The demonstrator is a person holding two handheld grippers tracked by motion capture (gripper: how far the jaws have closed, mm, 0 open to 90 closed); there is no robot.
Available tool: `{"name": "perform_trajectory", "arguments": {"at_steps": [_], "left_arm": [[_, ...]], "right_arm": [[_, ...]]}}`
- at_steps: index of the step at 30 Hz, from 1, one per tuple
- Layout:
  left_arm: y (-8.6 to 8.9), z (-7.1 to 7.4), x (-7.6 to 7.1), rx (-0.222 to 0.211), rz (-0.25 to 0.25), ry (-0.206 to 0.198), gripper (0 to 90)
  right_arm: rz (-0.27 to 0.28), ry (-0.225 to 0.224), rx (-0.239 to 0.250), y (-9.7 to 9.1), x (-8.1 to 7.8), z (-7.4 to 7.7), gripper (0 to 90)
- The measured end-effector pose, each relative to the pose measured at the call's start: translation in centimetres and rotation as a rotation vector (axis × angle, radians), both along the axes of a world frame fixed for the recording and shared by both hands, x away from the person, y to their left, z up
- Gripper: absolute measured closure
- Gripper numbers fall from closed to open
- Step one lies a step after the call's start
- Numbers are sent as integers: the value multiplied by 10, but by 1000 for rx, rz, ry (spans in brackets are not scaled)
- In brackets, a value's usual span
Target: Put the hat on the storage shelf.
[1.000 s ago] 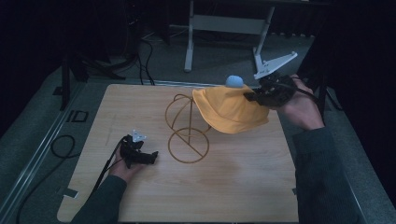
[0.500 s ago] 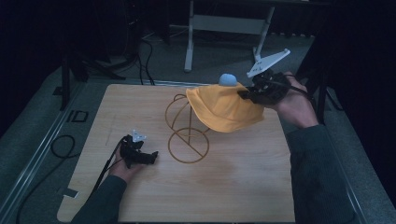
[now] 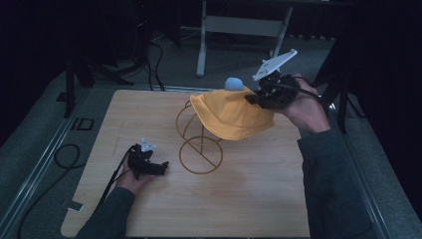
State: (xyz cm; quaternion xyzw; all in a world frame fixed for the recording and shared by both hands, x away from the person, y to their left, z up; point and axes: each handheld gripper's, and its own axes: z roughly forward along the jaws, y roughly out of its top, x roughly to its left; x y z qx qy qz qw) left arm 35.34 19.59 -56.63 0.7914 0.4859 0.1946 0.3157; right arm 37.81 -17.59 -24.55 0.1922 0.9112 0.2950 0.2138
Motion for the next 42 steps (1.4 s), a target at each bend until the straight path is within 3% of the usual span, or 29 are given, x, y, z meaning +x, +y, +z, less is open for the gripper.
{"name": "perform_trajectory", "arguments": {"at_steps": [20, 30, 42], "left_arm": [[0, 0, 0, -2, -1, 2, 2], [0, 0, 0, 2, -5, 4, 1], [1, 1, 0, 3, -7, 6, 1]], "right_arm": [[39, 15, -2, 42, 12, -10, 836], [68, 28, -49, 79, 18, -18, 835], [97, 32, -74, 107, 21, -27, 823]]}}
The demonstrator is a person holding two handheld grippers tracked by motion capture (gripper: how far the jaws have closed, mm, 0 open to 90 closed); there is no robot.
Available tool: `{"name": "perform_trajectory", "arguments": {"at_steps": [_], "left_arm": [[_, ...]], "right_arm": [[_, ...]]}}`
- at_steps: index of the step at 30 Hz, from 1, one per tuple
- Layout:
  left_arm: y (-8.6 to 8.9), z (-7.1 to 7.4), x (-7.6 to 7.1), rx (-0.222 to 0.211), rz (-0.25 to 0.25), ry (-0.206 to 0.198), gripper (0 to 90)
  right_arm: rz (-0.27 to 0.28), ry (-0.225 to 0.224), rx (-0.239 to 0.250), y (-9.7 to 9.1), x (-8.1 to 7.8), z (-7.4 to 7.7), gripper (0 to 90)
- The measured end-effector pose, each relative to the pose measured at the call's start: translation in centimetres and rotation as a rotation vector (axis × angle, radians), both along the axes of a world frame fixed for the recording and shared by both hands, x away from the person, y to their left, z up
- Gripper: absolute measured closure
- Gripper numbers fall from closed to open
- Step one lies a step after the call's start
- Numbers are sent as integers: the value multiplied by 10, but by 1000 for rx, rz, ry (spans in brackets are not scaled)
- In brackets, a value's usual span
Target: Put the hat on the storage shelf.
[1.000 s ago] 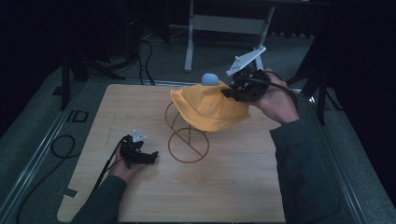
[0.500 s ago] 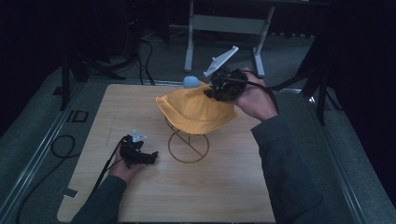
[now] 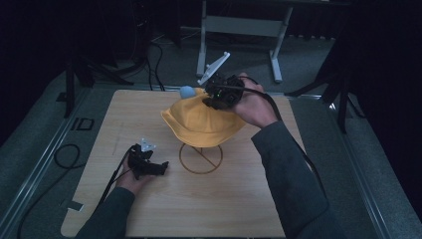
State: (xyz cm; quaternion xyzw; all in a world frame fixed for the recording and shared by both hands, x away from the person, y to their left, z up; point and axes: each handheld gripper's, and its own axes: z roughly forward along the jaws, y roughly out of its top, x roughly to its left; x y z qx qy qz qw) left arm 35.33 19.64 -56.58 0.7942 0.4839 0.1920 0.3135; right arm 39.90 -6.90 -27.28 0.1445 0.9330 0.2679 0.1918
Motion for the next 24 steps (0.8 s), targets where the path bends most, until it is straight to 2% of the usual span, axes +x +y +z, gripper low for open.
{"name": "perform_trajectory", "arguments": {"at_steps": [13, 16, 17, 18, 21, 24], "left_arm": [[0, 0, 0, -1, 1, -1, 1], [0, 0, 0, 0, -1, 0, 1], [0, 0, 0, 0, -2, 3, 1], [0, 0, 0, 1, -2, 2, 1], [0, 0, 0, 0, 1, -3, 1], [0, 0, 0, 0, 2, -4, 1]], "right_arm": [[20, 27, -28, 20, 0, -14, 812], [35, 27, -17, 18, -2, -12, 693], [35, 27, -17, 18, -2, -12, 693], [36, 21, 17, 16, -3, -7, 612], [33, 15, 48, 12, -5, -1, 541], [20, -2, 64, 7, -8, 6, 510]]}}
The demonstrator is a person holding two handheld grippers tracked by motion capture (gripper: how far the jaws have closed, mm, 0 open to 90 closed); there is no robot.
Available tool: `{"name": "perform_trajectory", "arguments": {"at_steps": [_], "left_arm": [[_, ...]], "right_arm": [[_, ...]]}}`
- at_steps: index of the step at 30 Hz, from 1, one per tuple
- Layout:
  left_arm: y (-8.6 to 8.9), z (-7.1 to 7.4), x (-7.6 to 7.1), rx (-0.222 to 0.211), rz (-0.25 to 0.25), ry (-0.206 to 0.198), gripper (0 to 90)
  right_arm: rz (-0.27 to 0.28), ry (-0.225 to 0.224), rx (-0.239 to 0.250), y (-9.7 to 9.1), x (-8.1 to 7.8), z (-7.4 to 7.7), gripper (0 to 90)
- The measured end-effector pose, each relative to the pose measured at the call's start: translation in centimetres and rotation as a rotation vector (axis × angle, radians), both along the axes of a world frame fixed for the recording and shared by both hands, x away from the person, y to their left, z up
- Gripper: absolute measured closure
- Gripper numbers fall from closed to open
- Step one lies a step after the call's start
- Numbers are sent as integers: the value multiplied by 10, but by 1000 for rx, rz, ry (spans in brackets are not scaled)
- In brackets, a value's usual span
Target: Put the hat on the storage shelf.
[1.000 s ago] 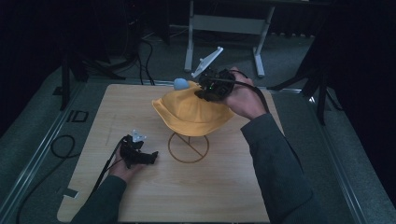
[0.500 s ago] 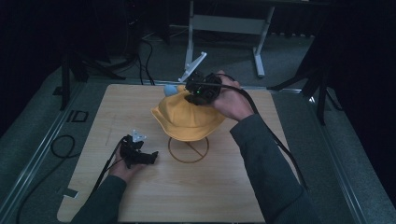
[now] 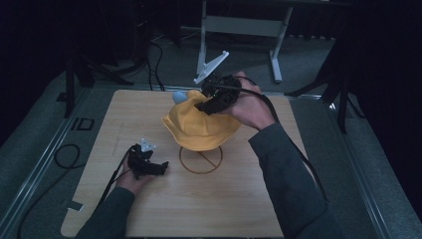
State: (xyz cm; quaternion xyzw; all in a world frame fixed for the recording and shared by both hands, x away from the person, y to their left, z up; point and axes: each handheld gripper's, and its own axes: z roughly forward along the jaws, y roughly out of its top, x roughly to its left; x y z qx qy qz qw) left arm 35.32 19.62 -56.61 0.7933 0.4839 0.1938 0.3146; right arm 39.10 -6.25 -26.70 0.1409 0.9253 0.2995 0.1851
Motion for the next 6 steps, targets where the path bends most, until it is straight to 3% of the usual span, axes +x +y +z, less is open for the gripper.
{"name": "perform_trajectory", "arguments": {"at_steps": [6], "left_arm": [[0, 0, 0, 1, -2, 4, 1]], "right_arm": [[-20, -36, 24, -14, -7, 13, 493]]}}
